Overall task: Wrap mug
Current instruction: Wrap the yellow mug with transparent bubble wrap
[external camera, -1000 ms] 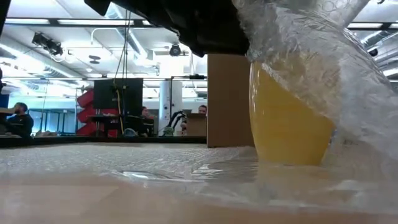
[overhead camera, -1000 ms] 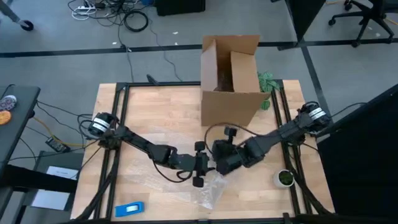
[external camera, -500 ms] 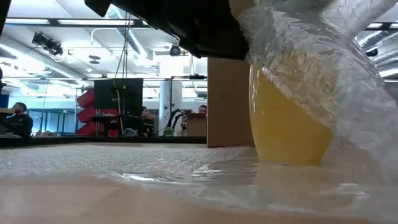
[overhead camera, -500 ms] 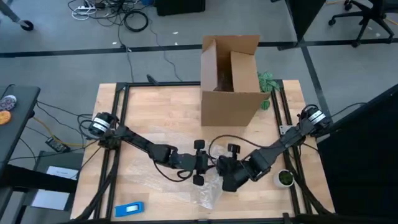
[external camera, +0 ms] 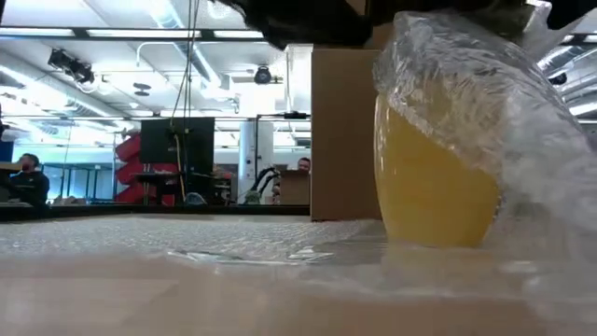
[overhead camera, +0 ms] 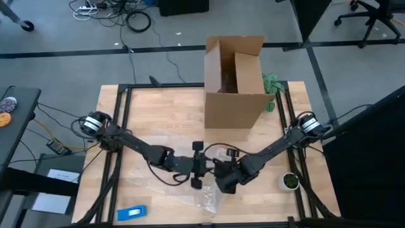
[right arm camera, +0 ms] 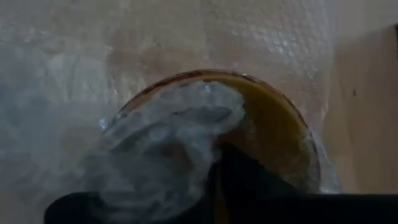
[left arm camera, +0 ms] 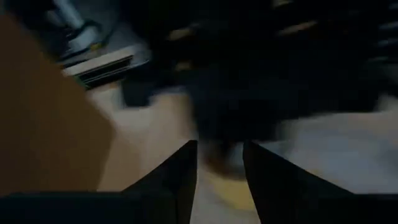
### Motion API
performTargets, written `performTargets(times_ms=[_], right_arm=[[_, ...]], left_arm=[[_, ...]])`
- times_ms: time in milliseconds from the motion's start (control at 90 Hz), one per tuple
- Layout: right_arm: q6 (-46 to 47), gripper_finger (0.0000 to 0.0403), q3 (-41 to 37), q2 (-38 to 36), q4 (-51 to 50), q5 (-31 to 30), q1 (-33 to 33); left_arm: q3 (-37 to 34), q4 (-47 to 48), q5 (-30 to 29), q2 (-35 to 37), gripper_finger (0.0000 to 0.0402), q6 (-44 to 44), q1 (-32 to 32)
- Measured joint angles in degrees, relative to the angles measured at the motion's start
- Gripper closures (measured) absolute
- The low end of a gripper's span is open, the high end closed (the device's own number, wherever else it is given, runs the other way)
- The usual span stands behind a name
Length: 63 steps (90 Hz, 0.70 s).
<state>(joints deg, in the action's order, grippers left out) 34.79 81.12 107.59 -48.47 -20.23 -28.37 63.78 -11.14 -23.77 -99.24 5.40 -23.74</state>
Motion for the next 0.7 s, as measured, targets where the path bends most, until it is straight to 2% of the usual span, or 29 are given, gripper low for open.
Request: performTargets(times_ms=[100,422,589,700], right_arm=[[-0.40,0.0403,0.00,0.00,0.31,1.25,0.34],[0.17,0.0403,1.24,-0.50,1.52,1.45,-0.03],[1.64,0.0403,6.64,-0.50,-5.16,1.41,-0.55],[3.96,0.0403,12.31,-0.62,-13.48,0.99,-1.90]], left_arm=[[-1.07,-5.50,2.96,-1.85,0.0286,-0.65,-0.24],[-1.76,-17.65,4.02,-9.76,0.0286,-1.76,0.62],[-1.64,-18.39,4.02,-11.64,0.0286,-3.50,1.19],[-1.60,-18.26,4.13,-11.68,0.0286,-3.64,1.22]])
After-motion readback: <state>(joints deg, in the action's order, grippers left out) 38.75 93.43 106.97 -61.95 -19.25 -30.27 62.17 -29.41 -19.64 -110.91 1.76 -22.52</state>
